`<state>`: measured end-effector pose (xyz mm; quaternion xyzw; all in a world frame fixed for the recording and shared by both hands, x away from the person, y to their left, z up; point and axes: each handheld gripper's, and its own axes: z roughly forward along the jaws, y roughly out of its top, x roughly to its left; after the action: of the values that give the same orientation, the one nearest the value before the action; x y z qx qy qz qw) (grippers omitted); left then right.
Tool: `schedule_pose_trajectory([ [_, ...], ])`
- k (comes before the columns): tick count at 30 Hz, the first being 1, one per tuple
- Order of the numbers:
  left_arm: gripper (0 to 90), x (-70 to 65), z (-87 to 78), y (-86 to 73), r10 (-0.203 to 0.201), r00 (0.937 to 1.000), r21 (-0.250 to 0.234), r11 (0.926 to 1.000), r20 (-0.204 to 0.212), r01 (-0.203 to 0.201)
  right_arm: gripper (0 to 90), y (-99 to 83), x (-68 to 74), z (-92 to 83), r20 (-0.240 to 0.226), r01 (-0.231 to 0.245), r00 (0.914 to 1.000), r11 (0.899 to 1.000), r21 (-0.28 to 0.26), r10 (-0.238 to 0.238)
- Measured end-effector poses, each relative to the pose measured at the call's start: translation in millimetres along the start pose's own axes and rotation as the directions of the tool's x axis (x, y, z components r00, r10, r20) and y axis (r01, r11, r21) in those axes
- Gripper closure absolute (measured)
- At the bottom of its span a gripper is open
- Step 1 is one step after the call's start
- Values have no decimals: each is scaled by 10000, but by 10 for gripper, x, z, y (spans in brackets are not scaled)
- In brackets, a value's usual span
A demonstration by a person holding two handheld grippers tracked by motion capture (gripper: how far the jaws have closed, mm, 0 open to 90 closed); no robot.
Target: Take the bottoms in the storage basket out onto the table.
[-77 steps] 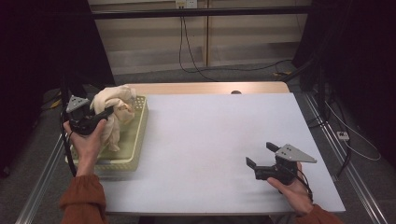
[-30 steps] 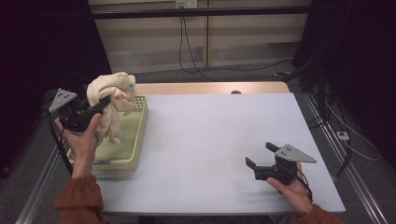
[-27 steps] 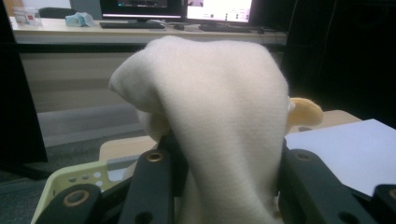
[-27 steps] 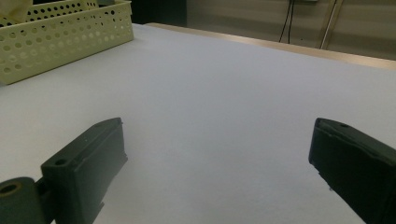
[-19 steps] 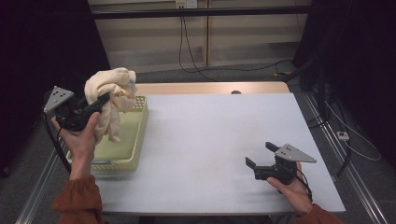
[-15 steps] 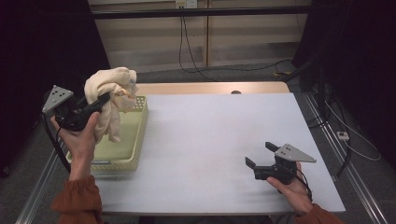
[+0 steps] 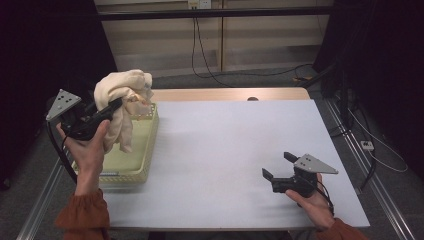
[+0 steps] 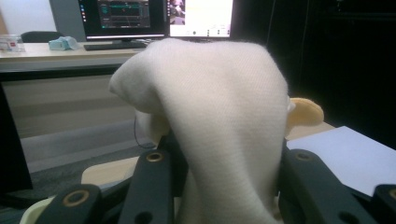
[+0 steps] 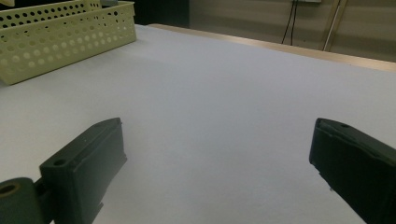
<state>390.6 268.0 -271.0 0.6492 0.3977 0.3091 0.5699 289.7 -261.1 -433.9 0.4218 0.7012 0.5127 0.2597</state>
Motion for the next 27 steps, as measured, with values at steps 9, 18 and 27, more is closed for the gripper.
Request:
schedule_pose_trajectory([
  [9,663,-76,23,29,133,9995,57,9999,297,-134,32,-5,-7,-10,10,33,10000,10000,15,-33],
  [18,662,-147,19,63,167,9984,-74,9998,539,-164,32,-4,-4,-7,-3,40,10000,10000,21,-40],
  [27,662,-234,18,95,347,9977,-26,9994,584,-347,32,-4,-3,-8,-4,40,10000,10000,22,-40],
])
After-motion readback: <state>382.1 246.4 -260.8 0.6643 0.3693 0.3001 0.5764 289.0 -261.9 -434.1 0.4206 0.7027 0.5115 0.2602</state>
